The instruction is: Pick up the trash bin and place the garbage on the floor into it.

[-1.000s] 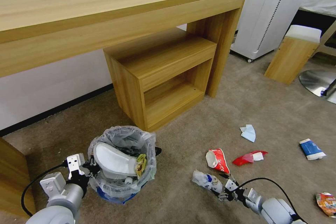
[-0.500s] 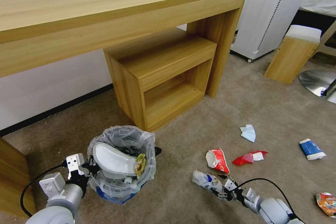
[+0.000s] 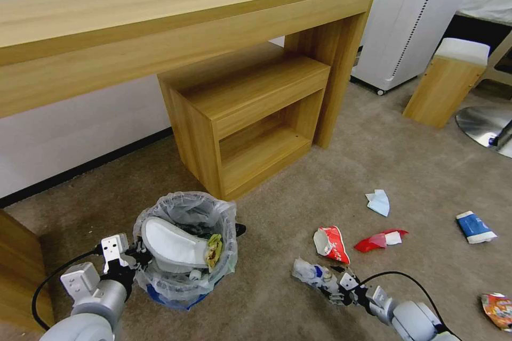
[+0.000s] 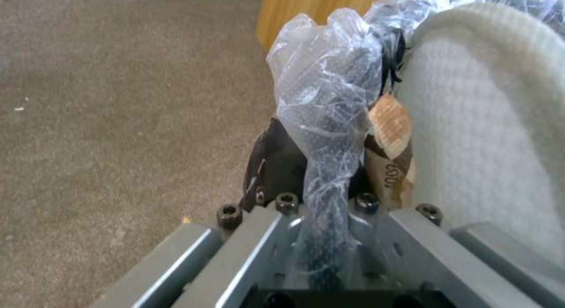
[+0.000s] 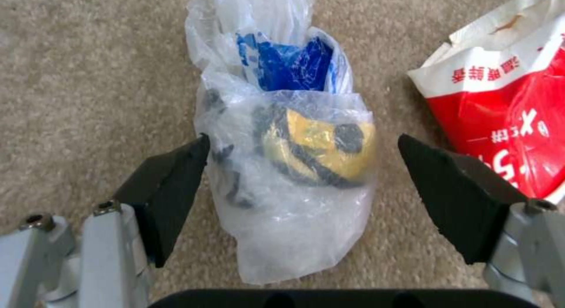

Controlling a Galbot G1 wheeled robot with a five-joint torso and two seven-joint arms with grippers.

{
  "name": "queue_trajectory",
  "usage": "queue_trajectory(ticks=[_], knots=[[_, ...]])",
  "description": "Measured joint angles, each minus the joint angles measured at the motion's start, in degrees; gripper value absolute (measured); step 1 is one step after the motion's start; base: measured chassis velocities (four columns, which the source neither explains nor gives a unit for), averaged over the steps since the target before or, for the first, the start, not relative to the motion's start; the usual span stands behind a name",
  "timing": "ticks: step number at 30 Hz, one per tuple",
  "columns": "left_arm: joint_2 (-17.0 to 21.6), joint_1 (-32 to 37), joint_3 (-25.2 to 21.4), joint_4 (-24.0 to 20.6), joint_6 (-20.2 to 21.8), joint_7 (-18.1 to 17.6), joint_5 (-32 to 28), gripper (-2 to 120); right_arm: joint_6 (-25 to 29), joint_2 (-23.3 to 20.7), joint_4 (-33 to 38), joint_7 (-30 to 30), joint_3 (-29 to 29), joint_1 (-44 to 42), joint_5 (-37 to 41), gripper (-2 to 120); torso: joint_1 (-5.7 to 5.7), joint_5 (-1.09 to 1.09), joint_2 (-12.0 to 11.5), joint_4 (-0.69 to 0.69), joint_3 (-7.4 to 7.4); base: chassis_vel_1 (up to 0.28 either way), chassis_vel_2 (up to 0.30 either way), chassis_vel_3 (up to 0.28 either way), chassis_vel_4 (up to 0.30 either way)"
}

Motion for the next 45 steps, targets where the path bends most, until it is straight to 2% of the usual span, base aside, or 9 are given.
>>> queue_trajectory(ticks=[4,6,8,11,12,18,24,38,45], knots=[[0.0,-0.18,0.05,0.16,-0.05,0.02,-0.04,1,0.35,0.37,-0.35,0.08,-0.16,0.16,0.01,80,0.0,0.0,0.0,0.0,0.0,0.0,0.0,0.0,0.0],[-0.01,-0.25,0.06,0.44,-0.28,0.05,-0.02,1,0.54,0.49,-0.39,0.22,-0.16,0.21,0.07,71,0.0,0.0,0.0,0.0,0.0,0.0,0.0,0.0,0.0],[-0.01,-0.25,0.07,0.55,-0.43,0.07,0.01,1,0.65,0.5,-0.41,0.29,-0.16,0.24,0.09,68,0.0,0.0,0.0,0.0,0.0,0.0,0.0,0.0,0.0],[-0.02,-0.26,0.11,0.66,-0.6,0.17,0.07,1,0.84,0.52,-0.56,0.31,-0.16,0.34,0.12,56,0.0,0.0,0.0,0.0,0.0,0.0,0.0,0.0,0.0],[-0.01,-0.27,0.11,0.67,-0.64,0.19,0.07,1,0.94,0.55,-0.64,0.31,-0.15,0.41,0.15,46,0.0,0.0,0.0,0.0,0.0,0.0,0.0,0.0,0.0],[0.12,-0.33,0.08,0.76,-0.7,0.2,0.08,1,1.15,0.58,-0.6,0.25,0.21,0.28,0.32,29,0.0,0.0,0.0,0.0,0.0,0.0,0.0,0.0,0.0],[0.04,-0.3,0.26,0.86,-0.77,0.29,0.22,1,1.64,0.4,-0.16,-0.15,1.14,-0.25,0.56,3,0.0,0.0,0.0,0.0,0.0,0.0,0.0,0.0,0.0],[-0.04,0.35,0.25,0.47,-0.86,0.59,0.66,1,2.83,0.23,1.03,-1.52,2.78,-1.41,2.89,0,0.0,0.01,0.0,0.0,0.0,0.0,0.0,0.0,0.0],[-0.2,0.47,0.59,0.35,-0.97,1.33,1.58,1,5.4,0.2,5.44,-3.59,5.1,-3.66,10.82,0,0.0,0.0,0.0,0.0,0.0,0.0,0.0,0.0,0.0]])
